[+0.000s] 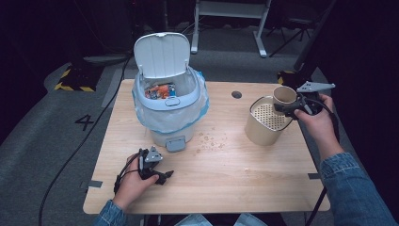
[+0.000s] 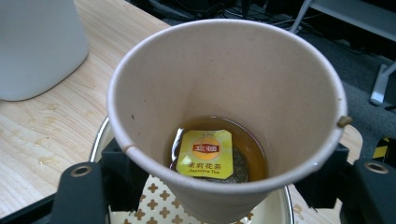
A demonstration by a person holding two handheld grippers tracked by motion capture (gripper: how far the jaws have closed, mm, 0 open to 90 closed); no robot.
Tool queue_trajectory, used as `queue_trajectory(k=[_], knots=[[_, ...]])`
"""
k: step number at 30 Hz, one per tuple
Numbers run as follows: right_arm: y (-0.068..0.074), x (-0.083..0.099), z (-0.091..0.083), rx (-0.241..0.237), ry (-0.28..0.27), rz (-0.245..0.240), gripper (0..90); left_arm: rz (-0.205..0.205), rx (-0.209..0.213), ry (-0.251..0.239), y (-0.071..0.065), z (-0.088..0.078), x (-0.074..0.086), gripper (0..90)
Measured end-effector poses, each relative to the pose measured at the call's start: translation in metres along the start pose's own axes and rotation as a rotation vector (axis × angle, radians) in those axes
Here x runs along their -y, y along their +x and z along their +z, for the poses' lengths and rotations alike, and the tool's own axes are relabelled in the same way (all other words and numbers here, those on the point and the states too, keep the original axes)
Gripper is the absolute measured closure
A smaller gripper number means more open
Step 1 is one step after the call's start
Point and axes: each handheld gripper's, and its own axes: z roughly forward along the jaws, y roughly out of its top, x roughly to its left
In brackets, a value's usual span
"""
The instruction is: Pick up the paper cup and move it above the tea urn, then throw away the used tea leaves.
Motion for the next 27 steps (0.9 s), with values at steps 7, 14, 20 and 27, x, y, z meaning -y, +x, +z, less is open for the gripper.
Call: queue_trajectory(k=[7, 14, 20, 27], knots=[[-0.0035, 0.0027, 0.0045, 0.03, 0.015, -0.053, 30.6, -0.001, -0.004, -0.001, -0.0008, -0.0003, 0.0005, 15.4], [-0.0017, 0.0035, 0.0029, 0.12, 0.018, -0.219, 30.9, -0.002, -0.004, 0.001, -0.0012, -0.0007, 0.0009, 15.5], [-0.0029, 0.005, 0.0022, 0.185, 0.05, -0.384, 31.0, -0.004, -0.005, -0.001, -0.0016, -0.001, 0.0014, 15.5], [0.0, 0.0059, 0.0008, 0.264, 0.072, -0.54, 31.2, -0.005, -0.005, -0.001, -0.0016, -0.001, 0.0014, 15.4]])
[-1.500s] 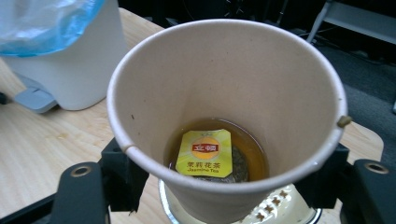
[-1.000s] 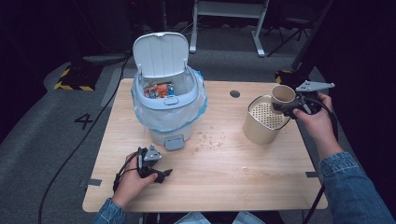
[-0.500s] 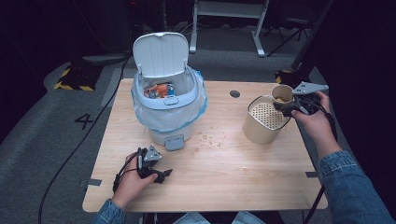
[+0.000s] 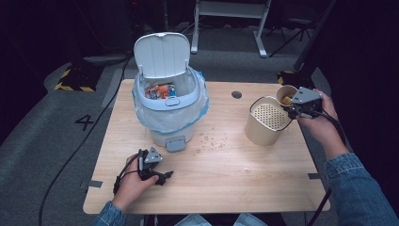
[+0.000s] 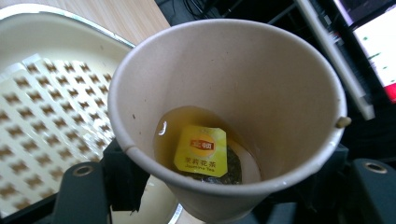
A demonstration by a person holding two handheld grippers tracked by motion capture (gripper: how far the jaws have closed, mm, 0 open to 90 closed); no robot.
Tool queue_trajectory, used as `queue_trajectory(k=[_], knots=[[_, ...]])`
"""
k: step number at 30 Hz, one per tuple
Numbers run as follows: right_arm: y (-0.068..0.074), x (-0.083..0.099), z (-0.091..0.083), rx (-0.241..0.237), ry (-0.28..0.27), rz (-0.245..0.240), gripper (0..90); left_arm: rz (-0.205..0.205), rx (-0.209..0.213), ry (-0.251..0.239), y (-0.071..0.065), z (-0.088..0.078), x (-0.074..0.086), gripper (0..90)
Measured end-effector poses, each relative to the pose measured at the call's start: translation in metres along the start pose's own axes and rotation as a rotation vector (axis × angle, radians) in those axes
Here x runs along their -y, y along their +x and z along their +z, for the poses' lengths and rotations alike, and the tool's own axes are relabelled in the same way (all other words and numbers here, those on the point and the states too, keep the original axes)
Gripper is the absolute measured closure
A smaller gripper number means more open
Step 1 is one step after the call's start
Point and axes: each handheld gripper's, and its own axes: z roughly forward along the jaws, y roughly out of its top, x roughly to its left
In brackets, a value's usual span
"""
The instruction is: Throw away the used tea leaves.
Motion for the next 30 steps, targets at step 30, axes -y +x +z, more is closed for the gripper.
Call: queue_trajectory(k=[30], knots=[[0.066, -0.028, 0.012, 0.491, 0.363, -1.239, 32.5, 0.0, 0.0, -0.001, 0.0, 0.0, 0.0, 15.4]])
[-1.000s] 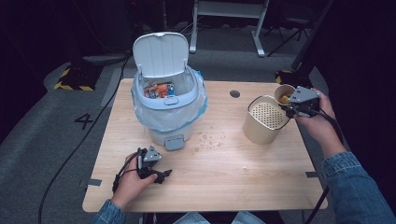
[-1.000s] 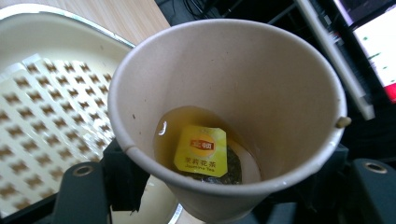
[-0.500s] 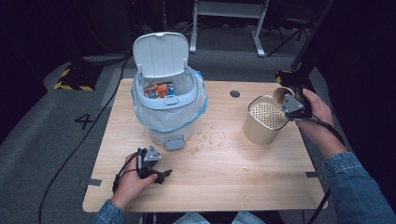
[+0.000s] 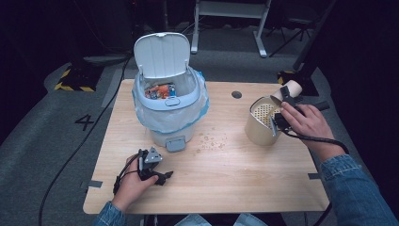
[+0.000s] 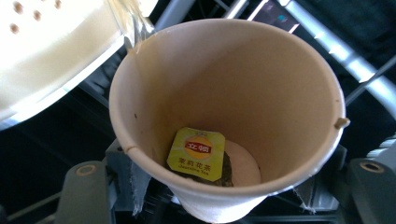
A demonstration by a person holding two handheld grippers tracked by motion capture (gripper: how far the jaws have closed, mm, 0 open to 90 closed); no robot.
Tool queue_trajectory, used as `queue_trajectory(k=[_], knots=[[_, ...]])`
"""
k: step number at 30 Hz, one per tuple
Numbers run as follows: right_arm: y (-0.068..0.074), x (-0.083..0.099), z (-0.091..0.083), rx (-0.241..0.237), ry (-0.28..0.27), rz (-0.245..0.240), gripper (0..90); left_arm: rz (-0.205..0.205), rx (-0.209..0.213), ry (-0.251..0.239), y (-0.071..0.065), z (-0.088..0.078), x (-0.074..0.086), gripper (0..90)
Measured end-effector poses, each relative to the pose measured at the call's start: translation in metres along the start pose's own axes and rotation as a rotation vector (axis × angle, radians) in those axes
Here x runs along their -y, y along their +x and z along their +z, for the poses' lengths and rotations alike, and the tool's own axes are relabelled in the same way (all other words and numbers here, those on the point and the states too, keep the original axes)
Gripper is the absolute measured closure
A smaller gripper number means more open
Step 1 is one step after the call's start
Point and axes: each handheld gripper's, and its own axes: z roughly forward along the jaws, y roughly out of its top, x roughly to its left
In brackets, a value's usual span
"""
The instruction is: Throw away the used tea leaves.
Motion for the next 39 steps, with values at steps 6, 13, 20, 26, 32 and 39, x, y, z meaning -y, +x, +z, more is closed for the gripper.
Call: queue_trajectory(k=[6, 13, 20, 26, 32, 39], knots=[[-0.0019, -0.0051, -0.0034, 0.095, 0.055, -0.156, 32.3, 0.0, 0.0, 0.0, 0.0001, 0.0, 0.0, 15.4], [-0.0037, -0.0028, -0.0035, 0.119, 0.102, -0.288, 31.9, 0.0, 0.0, 0.001, 0.0, 0.0, 0.0, 15.4], [-0.0026, -0.0036, -0.0015, 0.128, 0.129, -0.387, 31.7, -0.004, 0.001, 0.0, -0.0002, 0.0, 0.0001, 15.4], [-0.0027, -0.0054, -0.0005, 0.132, 0.157, -0.448, 31.5, -0.004, 0.001, 0.0, -0.0002, 0.0, 0.0001, 15.4], [-0.0024, -0.0065, -0.0018, 0.15, 0.166, -0.502, 31.5, -0.004, 0.001, 0.0, -0.0003, 0.0, 0.0002, 15.4], [-0.005, -0.0054, -0.0005, 0.171, 0.172, -0.535, 31.6, -0.005, 0.001, 0.0, -0.0003, -0.0001, 0.0003, 15.4]])
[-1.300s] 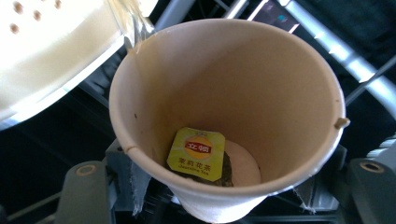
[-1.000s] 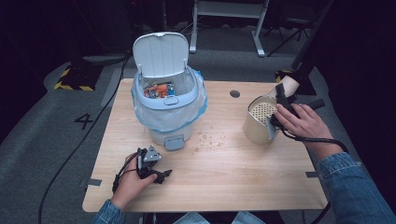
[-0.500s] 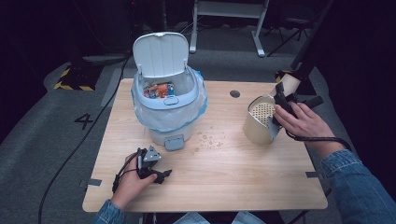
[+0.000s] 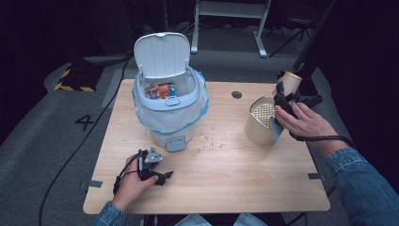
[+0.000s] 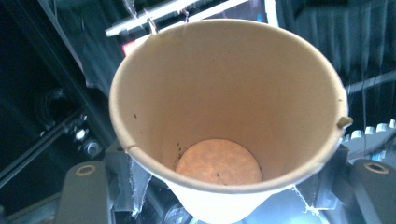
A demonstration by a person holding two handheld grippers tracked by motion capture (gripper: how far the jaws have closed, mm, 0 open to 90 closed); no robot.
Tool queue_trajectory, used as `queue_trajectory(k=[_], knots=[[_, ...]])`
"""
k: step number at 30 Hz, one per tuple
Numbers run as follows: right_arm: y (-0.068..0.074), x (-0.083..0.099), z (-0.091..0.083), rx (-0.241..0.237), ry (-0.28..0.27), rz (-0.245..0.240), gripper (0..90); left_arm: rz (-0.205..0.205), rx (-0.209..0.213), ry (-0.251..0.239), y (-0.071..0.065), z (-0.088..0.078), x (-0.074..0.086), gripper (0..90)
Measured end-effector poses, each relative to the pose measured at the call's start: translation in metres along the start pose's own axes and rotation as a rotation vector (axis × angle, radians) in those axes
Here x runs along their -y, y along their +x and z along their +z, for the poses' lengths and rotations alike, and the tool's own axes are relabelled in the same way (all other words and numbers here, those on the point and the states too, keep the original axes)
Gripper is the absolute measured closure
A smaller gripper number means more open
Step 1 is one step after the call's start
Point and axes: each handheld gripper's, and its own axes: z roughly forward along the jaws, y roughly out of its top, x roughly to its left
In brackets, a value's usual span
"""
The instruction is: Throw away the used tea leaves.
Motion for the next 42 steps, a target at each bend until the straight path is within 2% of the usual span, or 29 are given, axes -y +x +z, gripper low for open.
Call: queue_trajectory(k=[1, 2, 3, 4, 5, 7, 12, 15, 16, 17, 18, 21, 22, 26, 27, 29, 30, 33, 35, 38, 40, 41, 42], knots=[[0.0, 0.001, 0.001, -0.014, -0.024, -0.011, 31.6, 0.0, 0.0, 0.0, 0.0, 0.0, 0.0, 15.4], [-0.001, 0.004, 0.003, -0.043, 0.019, 0.003, 31.6, -0.001, 0.001, 0.0, 0.0, 0.0, 0.0, 15.4], [0.001, 0.005, 0.005, -0.028, 0.024, 0.015, 31.7, -0.001, 0.001, 0.0, 0.0, 0.0, 0.0, 15.4], [0.0, 0.005, 0.005, -0.011, 0.005, 0.001, 31.7, 0.0, 0.001, 0.0, 0.0, 0.0, 0.0, 15.4], [-0.001, 0.006, 0.004, -0.036, 0.01, 0.0, 31.6, 0.0, 0.001, 0.0, 0.0, 0.0, 0.0, 15.4], [-0.005, 0.009, 0.004, -0.029, 0.012, 0.041, 31.6, 0.0, 0.002, -0.002, 0.0, 0.0, 0.0, 15.4], [-0.004, 0.007, 0.003, -0.031, -0.007, 0.052, 31.4, 0.001, 0.001, 0.0, 0.0, 0.0, 0.0, 15.4], [-0.003, 0.009, 0.003, -0.049, -0.022, 0.102, 31.0, 0.001, 0.001, 0.0, 0.0, 0.0, 0.0, 15.4], [-0.003, 0.012, 0.003, -0.065, -0.035, 0.153, 30.8, 0.001, 0.002, 0.0, 0.0, 0.0, 0.0, 15.4], [-0.003, 0.019, 0.004, -0.095, -0.064, 0.287, 30.7, 0.001, 0.002, 0.0, 0.0, 0.0, 0.0, 15.4], [-0.003, 0.019, 0.004, -0.095, -0.064, 0.287, 30.7, 0.002, 0.002, -0.001, 0.0, 0.0, 0.0, 15.4], [-0.003, 0.033, 0.006, -0.152, -0.102, 0.526, 30.5, 0.002, 0.002, 0.0, 0.0, 0.0, 0.0, 15.4], [-0.003, 0.037, 0.007, -0.166, -0.114, 0.588, 30.4, 0.001, 0.001, 0.0, 0.0, 0.0, 0.0, 15.4], [-0.002, 0.044, 0.007, -0.23, -0.178, 0.783, 30.1, 0.001, 0.0, 0.0, 0.0, 0.0, 0.0, 15.4], [-0.001, 0.046, 0.007, -0.264, -0.207, 0.867, 30.0, 0.003, -0.001, 0.0, 0.0, -0.001, 0.0, 15.4], [0.0, 0.051, 0.009, -0.355, -0.274, 1.078, 30.0, 0.004, 0.001, 0.0, 0.0, -0.001, 0.001, 15.4], [0.002, 0.054, 0.011, -0.383, -0.301, 1.164, 30.0, 0.007, -0.003, 0.001, 0.0, -0.001, 0.001, 15.4], [0.01, 0.063, 0.017, -0.51, -0.381, 1.473, 30.1, 0.001, -0.001, 0.0, 0.0, -0.001, 0.001, 15.4], [0.016, 0.068, 0.02, -0.597, -0.435, 1.66, 30.1, 0.001, -0.001, 0.0, 0.0, -0.001, 0.001, 15.4], [0.026, 0.074, 0.024, -0.727, -0.577, 1.956, 30.1, 0.001, -0.001, 0.001, 0.0, -0.002, 0.001, 15.4], [0.031, 0.078, 0.026, -0.818, -0.673, 2.122, 30.2, 0.002, 0.0, 0.002, 0.0, -0.002, 0.001, 15.4], [0.035, 0.08, 0.027, -0.856, -0.714, 2.183, 30.2, 0.006, -0.001, 0.002, 0.001, -0.002, 0.001, 15.4], [0.037, 0.082, 0.028, -0.881, -0.736, 2.218, 30.2, 0.006, -0.001, 0.002, 0.001, -0.002, 0.001, 15.5]])
